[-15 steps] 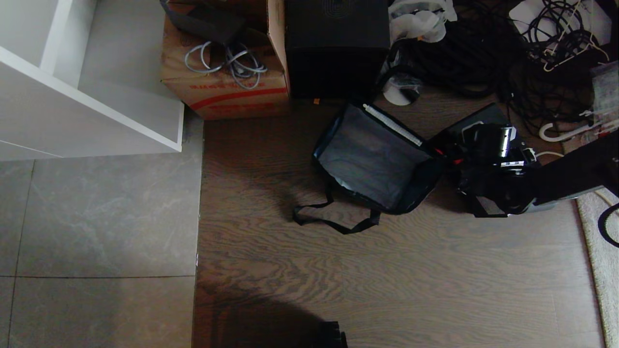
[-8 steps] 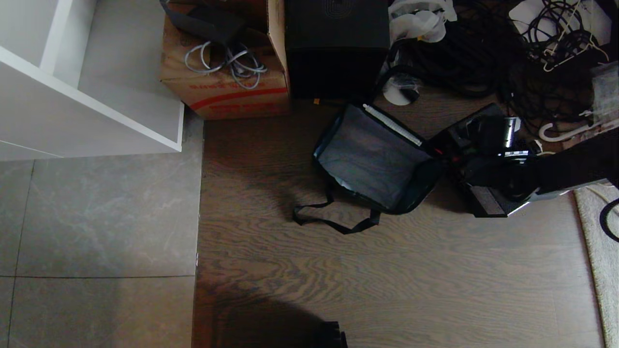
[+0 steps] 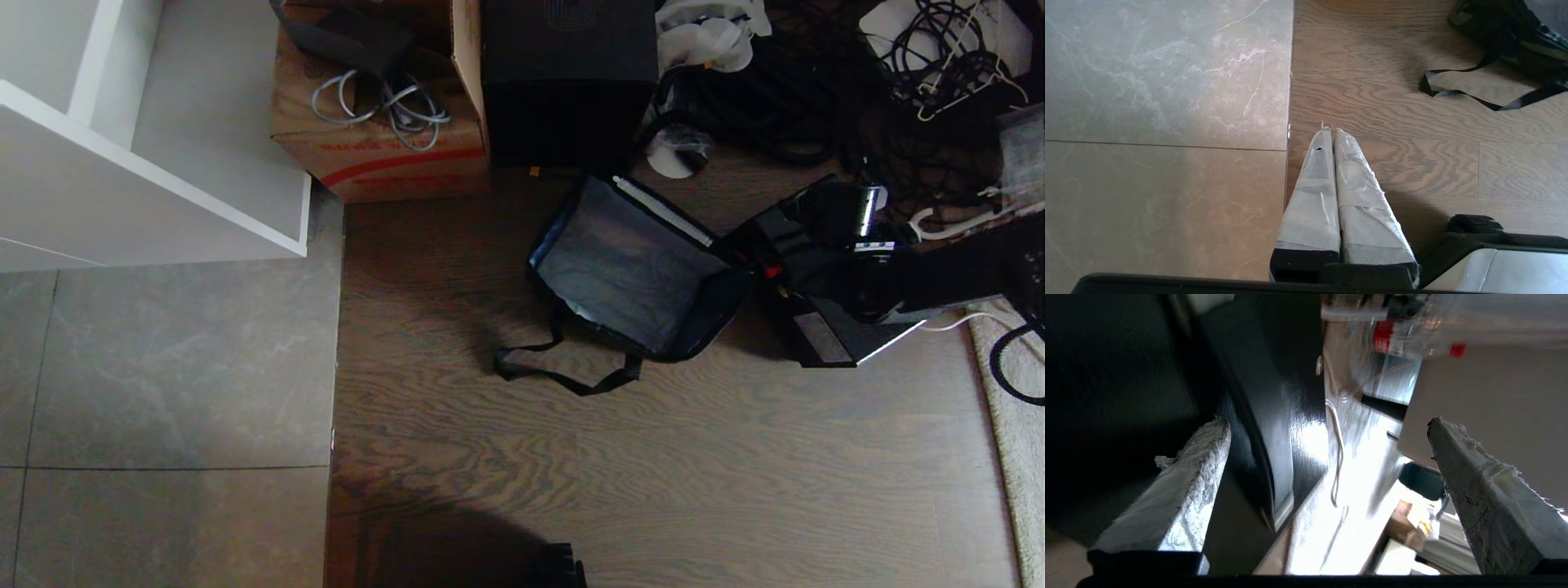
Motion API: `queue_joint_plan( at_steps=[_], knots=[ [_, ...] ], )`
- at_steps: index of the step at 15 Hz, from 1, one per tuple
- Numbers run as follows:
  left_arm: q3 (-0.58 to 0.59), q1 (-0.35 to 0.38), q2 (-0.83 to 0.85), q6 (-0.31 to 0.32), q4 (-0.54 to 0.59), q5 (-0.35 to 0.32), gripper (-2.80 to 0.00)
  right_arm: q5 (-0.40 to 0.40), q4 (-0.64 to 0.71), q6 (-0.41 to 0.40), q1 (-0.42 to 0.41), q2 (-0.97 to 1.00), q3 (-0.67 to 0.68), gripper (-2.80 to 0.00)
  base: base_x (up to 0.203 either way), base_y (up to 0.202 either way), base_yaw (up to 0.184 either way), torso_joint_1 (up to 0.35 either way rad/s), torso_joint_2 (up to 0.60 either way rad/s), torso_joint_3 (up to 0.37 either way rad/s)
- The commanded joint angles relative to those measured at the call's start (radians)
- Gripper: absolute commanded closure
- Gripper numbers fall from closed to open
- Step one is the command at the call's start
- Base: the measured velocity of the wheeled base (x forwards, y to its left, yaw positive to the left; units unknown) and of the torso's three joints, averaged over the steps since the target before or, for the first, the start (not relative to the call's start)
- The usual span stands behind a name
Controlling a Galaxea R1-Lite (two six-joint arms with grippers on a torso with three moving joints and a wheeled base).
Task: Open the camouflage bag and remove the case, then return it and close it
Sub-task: Grip the handle again
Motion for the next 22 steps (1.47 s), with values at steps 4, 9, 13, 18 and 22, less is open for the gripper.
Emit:
queue_joint_plan(
  at_steps=[4,9,13,18,22],
  knots=[
    [0.000,-0.001,0.000,0.000,0.000,0.000,0.00,-0.001,0.000,-0.036,-0.057,0.095,-0.089,-2.80,0.000,0.000,0.000,0.000,0.00,0.000],
    [0.000,-0.001,0.000,0.000,0.000,0.000,0.00,0.017,0.015,-0.059,-0.099,0.127,-0.177,-2.80,0.000,0.000,0.000,0.000,0.00,0.000],
    [0.000,-0.001,0.000,0.000,0.000,0.000,0.00,0.017,0.067,-0.058,-0.138,0.159,-0.248,-2.80,0.000,0.000,0.000,0.000,0.00,0.000],
    [0.000,-0.001,0.000,0.000,0.000,0.000,0.00,0.150,0.128,-0.068,-0.171,0.188,-0.246,-2.80,0.000,0.000,0.000,0.000,0.00,0.000],
    [0.000,-0.001,0.000,0.000,0.000,0.000,0.00,0.228,0.097,-0.078,-0.180,0.203,-0.236,-2.80,0.000,0.000,0.000,0.000,0.00,0.000]
  ],
)
